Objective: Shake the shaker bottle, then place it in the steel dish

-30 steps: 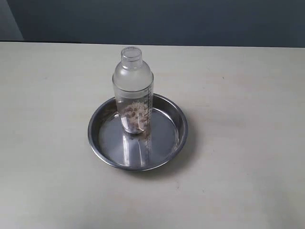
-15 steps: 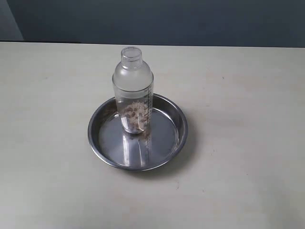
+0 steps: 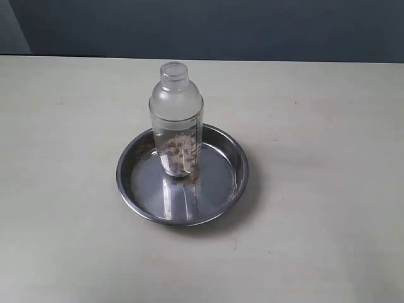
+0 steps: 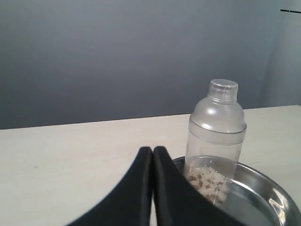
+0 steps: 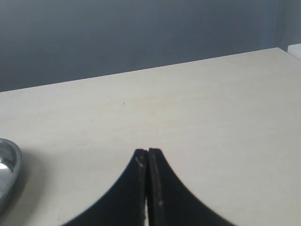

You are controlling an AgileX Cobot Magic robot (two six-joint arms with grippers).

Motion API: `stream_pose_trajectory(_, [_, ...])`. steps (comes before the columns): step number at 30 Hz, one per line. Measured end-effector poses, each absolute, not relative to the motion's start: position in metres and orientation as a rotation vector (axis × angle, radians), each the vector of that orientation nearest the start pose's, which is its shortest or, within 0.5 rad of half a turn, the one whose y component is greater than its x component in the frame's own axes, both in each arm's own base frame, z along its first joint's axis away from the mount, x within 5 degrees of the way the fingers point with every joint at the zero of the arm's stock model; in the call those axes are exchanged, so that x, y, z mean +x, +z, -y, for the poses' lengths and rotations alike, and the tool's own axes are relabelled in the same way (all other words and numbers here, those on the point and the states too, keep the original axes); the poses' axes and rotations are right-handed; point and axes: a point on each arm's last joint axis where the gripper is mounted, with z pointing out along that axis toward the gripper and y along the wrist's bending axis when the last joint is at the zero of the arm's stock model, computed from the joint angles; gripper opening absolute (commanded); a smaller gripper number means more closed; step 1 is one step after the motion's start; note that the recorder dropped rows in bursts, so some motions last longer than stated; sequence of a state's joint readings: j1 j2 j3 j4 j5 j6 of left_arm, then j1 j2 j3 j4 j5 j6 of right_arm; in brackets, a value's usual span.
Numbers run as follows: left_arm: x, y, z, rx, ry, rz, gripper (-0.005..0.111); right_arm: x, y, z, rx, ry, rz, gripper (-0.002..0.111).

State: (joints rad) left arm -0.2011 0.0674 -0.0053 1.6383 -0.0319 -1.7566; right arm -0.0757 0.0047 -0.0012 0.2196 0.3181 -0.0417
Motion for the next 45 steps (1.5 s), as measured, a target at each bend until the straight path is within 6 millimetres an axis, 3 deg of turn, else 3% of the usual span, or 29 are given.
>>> stream_pose_trajectory(23, [0.0559,0.2132,0.0151,-0.027,-0.416,-1.521,0.0,0.0546,0.1853,-0.0021,0.169,0.127,-1.791,-0.001])
stream_pose_trajectory(45, [0.056,0.214,0.0123,-0.074,-0.419,-1.508,0.0,0.0546,0.1853,-0.0021,0.169,0.127,-1.791,-0.001])
